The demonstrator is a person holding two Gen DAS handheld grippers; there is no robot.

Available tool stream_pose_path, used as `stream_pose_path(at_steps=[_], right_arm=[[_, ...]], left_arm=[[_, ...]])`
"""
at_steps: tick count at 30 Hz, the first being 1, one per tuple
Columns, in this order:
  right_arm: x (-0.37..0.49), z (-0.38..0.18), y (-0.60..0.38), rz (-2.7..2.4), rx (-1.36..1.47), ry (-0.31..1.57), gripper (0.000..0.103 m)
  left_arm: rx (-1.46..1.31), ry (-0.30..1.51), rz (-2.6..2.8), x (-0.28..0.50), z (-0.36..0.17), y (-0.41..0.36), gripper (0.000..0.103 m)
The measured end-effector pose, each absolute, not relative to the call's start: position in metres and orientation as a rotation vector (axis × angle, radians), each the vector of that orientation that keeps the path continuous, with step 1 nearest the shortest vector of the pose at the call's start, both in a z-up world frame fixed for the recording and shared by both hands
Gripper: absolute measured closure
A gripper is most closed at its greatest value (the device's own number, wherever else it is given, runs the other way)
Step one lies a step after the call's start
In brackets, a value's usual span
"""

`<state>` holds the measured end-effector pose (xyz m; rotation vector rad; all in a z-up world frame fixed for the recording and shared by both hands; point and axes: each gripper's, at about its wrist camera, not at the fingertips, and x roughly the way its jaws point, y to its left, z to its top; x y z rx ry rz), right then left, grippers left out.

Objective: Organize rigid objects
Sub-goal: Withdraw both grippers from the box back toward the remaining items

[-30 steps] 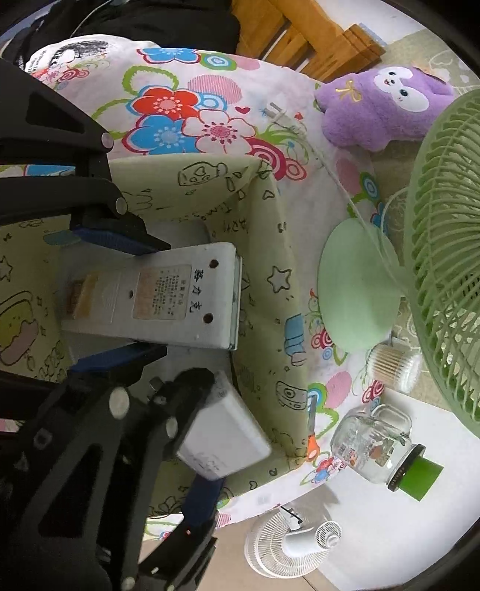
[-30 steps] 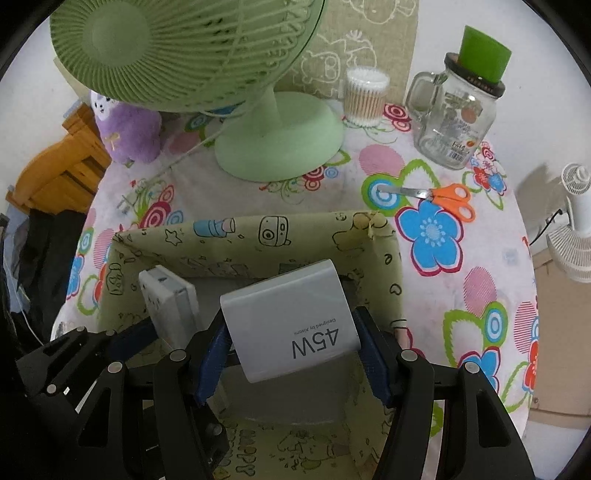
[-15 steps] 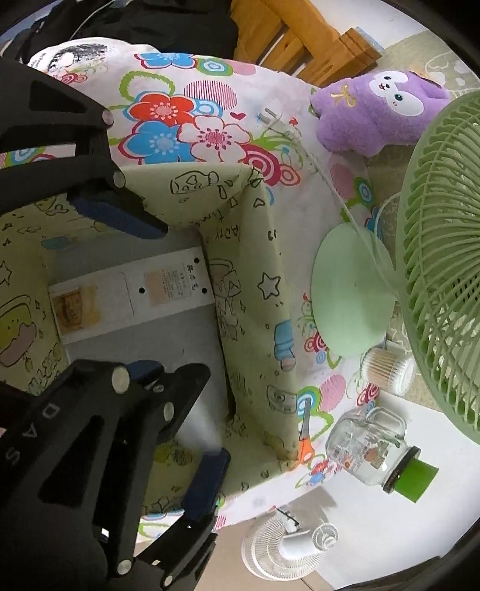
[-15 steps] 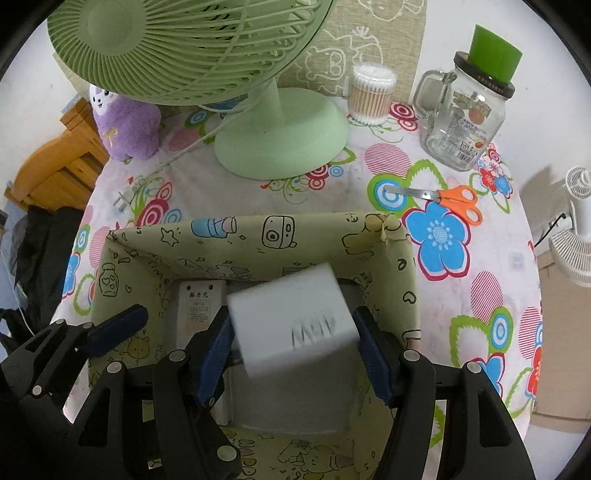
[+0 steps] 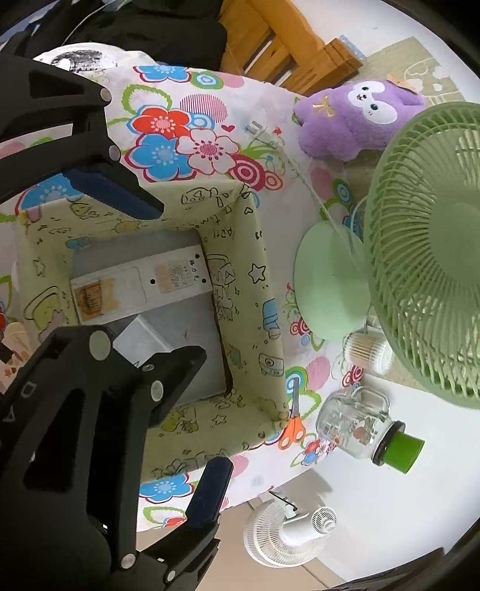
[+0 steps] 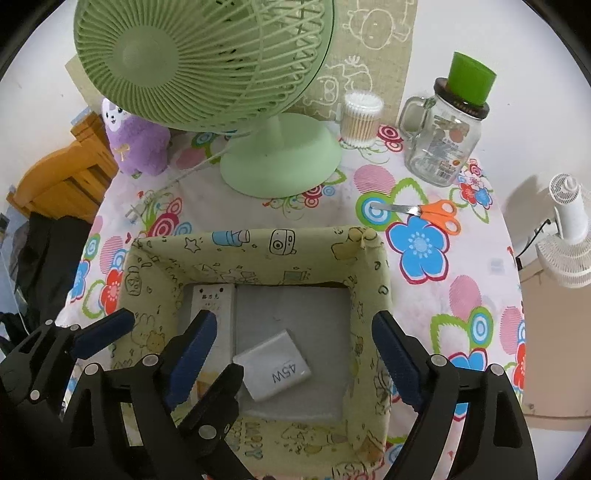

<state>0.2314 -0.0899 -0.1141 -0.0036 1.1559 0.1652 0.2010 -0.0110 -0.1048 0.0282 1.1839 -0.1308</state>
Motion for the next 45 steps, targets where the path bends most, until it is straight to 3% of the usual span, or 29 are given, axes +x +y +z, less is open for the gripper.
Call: stream_pose_path(at_steps=[45], right_arm=[[0.126, -0.047, -0.122, 0.138, 0.015, 1.063, 0.013]], left_arm=[[0.061, 1.072, -0.118, 0.103, -0.039, -0.026, 0.013]])
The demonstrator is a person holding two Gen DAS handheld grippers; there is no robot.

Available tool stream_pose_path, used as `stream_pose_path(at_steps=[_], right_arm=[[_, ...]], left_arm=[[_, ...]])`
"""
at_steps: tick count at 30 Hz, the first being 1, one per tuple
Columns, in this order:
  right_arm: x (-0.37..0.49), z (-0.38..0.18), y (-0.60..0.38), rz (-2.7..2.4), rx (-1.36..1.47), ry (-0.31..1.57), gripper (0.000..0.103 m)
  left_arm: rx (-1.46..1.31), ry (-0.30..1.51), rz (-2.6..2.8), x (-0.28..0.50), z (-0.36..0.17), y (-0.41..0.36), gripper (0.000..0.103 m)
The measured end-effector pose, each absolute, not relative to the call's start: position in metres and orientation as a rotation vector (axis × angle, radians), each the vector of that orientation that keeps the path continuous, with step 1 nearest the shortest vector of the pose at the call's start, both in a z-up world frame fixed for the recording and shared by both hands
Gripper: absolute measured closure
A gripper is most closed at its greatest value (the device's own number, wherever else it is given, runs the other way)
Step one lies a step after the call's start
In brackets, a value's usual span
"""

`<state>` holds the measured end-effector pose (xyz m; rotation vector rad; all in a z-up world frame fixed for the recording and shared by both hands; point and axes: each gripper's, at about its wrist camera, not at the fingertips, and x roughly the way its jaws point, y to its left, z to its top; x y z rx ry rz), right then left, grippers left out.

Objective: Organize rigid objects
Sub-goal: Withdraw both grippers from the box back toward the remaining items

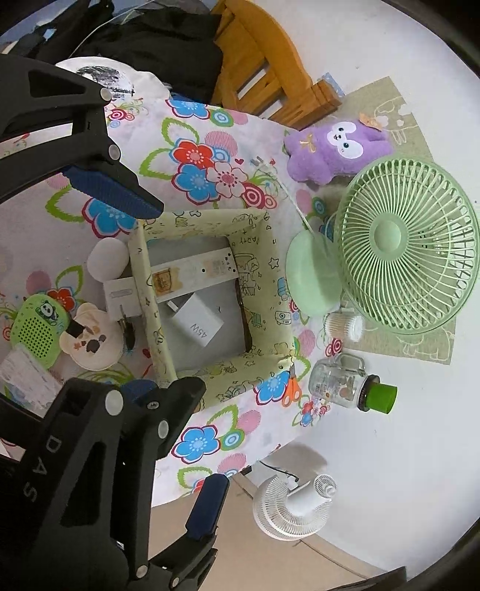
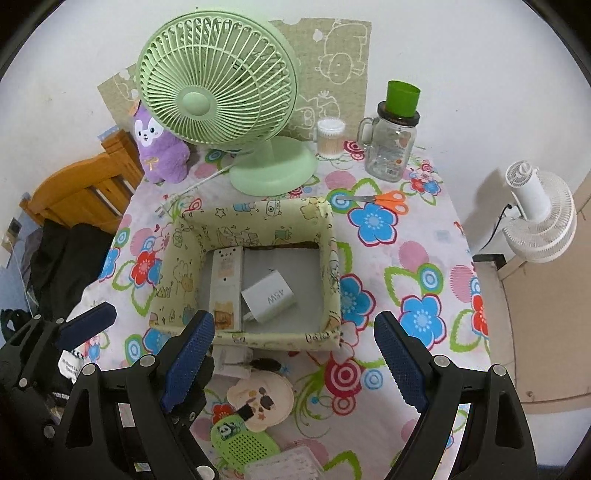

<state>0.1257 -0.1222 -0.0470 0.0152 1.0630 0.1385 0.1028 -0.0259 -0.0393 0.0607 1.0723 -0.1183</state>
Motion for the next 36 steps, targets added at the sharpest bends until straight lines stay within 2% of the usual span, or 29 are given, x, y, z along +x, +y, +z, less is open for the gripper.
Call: stream_pose_path(at_steps=[19, 36], right_arm=[[0.079, -0.036, -0.131, 0.154, -0.077, 1.004, 0.013], [0.048, -0.055, -0.130, 0.241, -0.085, 1.001, 0.013]], left_arm=[[0.083, 1.026, -0.122, 0.057, -0.036, -0.038, 0.013], [0.078, 1.013, -0.129, 0.027, -0.057, -0.033, 0.013]])
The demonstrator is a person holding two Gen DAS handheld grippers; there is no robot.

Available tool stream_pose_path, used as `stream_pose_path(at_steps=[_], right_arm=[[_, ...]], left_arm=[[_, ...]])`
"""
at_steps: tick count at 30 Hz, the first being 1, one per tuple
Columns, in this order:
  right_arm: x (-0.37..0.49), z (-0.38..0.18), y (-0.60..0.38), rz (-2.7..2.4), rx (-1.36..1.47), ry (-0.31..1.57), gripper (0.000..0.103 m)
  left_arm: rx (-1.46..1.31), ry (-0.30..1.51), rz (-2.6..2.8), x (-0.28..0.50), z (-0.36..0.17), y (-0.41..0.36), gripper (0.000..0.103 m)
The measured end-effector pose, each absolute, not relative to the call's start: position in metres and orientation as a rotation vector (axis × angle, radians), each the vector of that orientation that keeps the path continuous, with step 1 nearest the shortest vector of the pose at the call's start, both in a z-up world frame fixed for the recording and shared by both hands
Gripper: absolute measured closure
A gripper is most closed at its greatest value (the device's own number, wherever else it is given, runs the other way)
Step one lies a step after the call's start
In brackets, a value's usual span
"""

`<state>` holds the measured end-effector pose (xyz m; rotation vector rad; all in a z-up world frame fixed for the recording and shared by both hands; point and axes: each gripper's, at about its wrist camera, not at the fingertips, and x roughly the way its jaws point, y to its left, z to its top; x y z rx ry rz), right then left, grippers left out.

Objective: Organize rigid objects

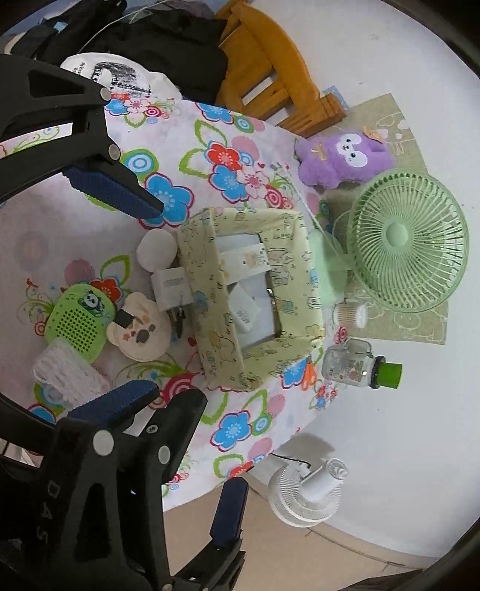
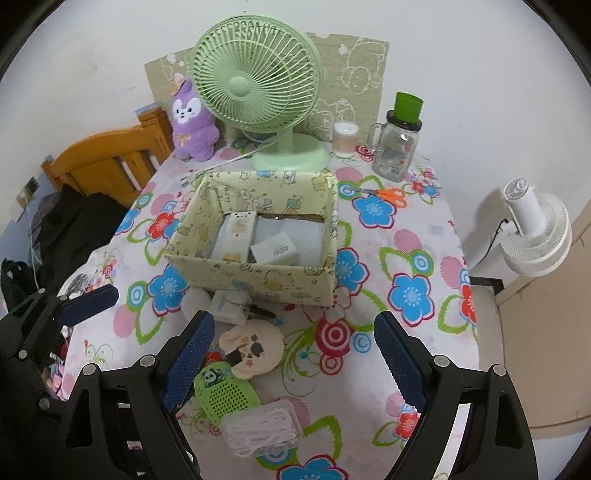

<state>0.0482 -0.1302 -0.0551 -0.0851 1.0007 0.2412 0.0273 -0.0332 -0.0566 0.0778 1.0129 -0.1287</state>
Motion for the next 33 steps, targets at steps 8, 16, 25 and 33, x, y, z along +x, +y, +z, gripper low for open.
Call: stream_pose_path(at_steps=[8, 16, 25, 33], right_arm=[[0.043, -0.070, -0.127, 0.284, -0.061, 1.022, 0.013], [0.041, -0.092, -0.127, 0.297, -0.046, 1.046, 0.013], [0.042, -0.114, -0.121, 0.307, -0.067, 1.068, 0.013], [0.050, -0.135, -0.115, 0.315, -0.075, 1.108, 0.013]], left_arm=[[0.023, 1.032, -0.130, 0.022, -0.074, -0.020, 0.013], [0.054, 1.061, -0.115, 0.020, -0.097, -0.013, 0.013], [0.034, 1.116, -0.094, 0.023, -0.122, 0.006, 0.013], [0.043, 1.149, -0.076, 0.033, -0.142, 0.017, 0.013]])
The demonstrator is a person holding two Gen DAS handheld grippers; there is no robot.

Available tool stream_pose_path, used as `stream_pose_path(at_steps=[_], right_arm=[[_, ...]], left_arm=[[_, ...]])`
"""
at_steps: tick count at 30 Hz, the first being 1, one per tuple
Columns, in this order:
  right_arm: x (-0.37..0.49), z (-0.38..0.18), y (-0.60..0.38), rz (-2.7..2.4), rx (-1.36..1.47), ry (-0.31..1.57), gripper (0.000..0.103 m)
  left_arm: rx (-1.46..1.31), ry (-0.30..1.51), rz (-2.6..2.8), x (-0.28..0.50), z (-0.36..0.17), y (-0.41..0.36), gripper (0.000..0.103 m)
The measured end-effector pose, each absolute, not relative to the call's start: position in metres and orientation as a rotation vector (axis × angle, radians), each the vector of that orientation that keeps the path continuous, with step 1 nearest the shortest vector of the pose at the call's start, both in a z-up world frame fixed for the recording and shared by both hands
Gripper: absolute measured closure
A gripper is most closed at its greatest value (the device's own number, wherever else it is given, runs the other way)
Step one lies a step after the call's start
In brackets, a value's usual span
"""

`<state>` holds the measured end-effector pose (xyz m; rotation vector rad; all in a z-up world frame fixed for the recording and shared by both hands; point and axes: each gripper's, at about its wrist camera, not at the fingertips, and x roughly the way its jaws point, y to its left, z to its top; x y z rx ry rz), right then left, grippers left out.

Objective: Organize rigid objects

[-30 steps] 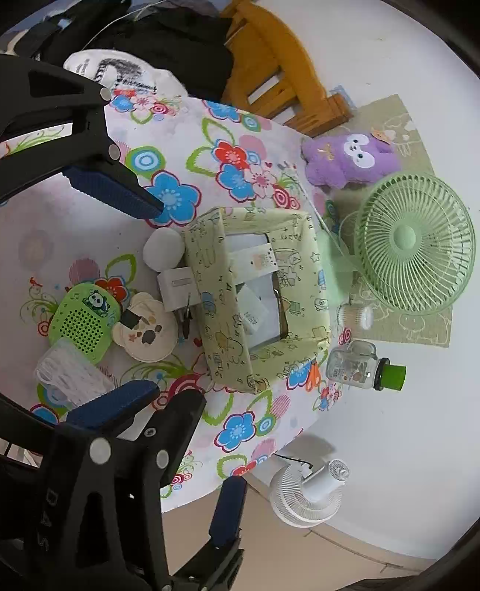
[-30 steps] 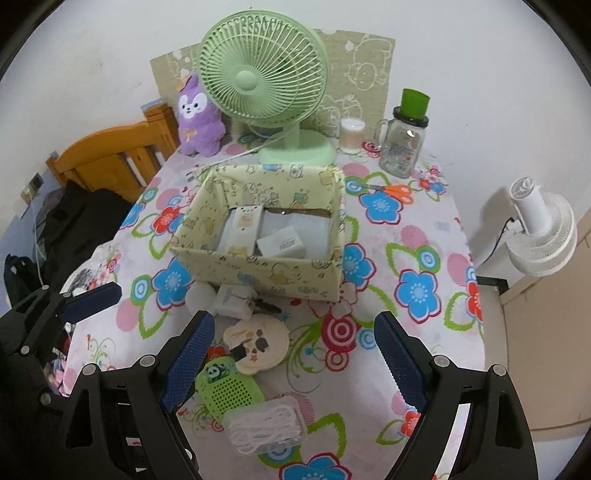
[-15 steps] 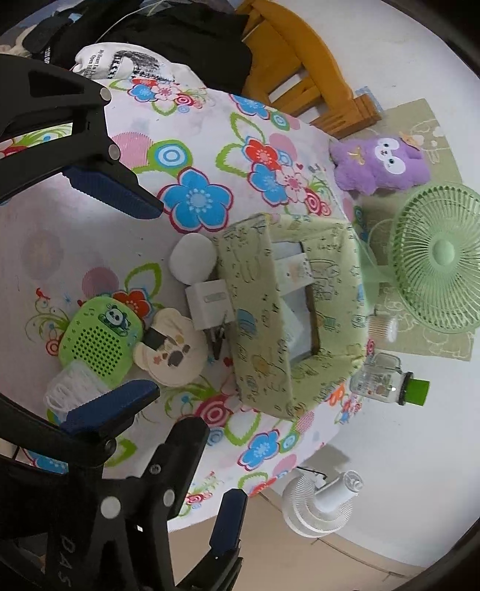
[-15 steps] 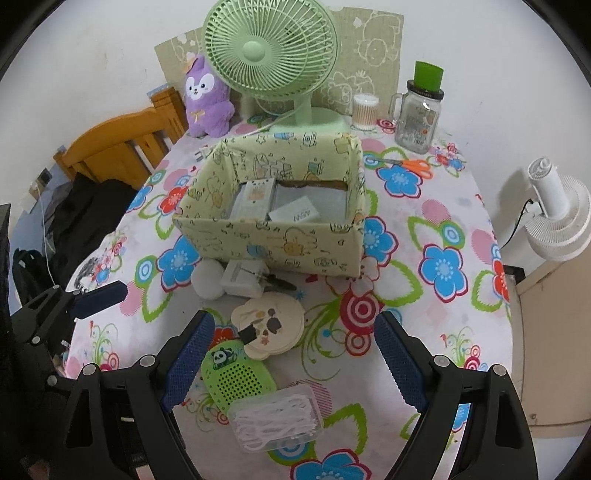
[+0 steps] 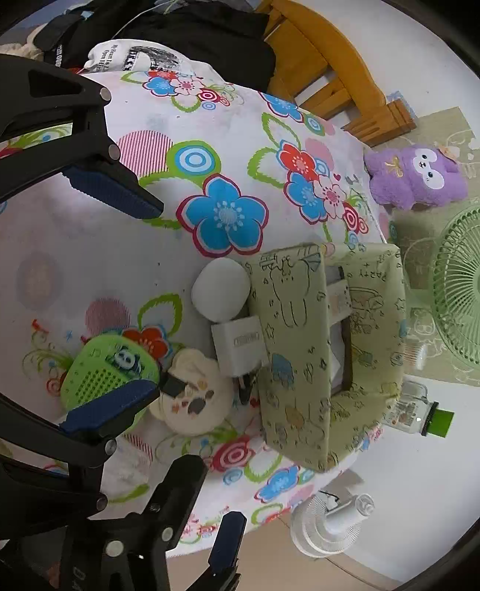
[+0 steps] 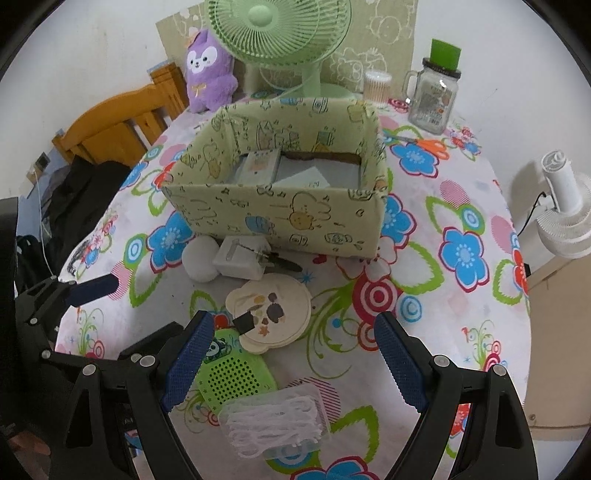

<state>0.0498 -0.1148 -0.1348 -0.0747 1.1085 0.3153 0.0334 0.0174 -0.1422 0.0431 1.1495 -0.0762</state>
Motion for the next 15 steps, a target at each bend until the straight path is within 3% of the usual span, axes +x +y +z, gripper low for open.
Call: stream_pose_path(at_steps=[15], right_arm=[[0.071, -0.174, -0.096, 0.320, -0.068, 1.200, 0.013]], left_arm=[[0.148, 1.194, -0.140, 0.058, -0.174, 0.021, 0.013]])
